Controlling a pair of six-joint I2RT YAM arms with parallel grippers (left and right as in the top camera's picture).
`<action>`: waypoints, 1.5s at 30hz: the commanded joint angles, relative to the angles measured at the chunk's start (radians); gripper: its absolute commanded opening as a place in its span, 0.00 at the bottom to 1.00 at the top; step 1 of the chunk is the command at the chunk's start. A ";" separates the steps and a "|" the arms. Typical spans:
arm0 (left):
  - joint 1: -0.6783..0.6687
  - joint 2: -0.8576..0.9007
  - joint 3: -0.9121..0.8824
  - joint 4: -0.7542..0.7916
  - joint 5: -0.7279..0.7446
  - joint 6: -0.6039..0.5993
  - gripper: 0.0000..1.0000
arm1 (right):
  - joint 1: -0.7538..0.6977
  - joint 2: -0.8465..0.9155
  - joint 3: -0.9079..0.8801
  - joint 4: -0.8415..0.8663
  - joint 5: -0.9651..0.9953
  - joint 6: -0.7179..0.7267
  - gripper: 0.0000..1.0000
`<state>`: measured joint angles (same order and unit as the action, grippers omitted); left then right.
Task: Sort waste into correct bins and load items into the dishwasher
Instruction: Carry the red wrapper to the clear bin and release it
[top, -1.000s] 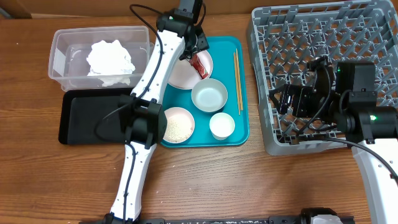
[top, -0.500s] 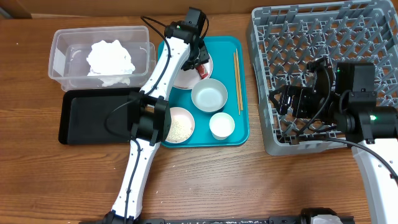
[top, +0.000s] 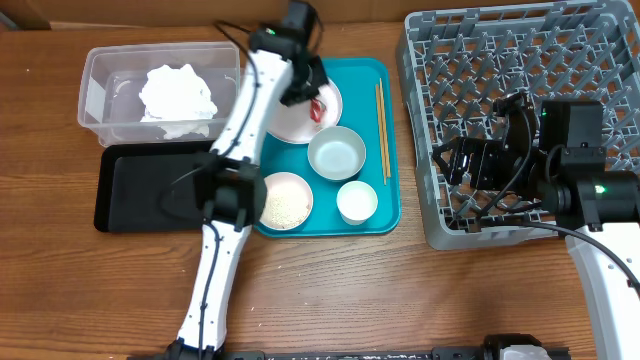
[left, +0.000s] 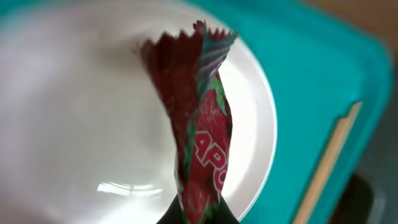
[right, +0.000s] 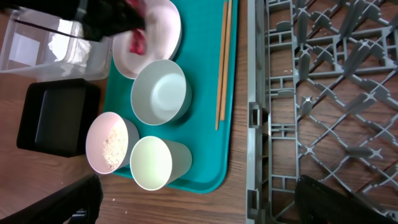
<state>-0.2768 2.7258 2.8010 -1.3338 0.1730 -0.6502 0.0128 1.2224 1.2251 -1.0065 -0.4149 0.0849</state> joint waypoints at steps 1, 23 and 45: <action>0.110 -0.151 0.141 -0.093 0.031 0.042 0.04 | -0.006 0.003 0.025 0.013 -0.006 -0.003 1.00; 0.369 -0.201 0.058 -0.343 -0.035 0.094 0.96 | -0.006 0.003 0.025 0.009 -0.006 -0.003 1.00; -0.078 -0.364 -0.125 -0.356 0.021 0.441 0.81 | -0.006 0.003 0.025 0.027 -0.006 -0.003 1.00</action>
<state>-0.3252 2.3634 2.7529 -1.6840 0.2852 -0.2314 0.0128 1.2224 1.2251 -0.9821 -0.4149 0.0856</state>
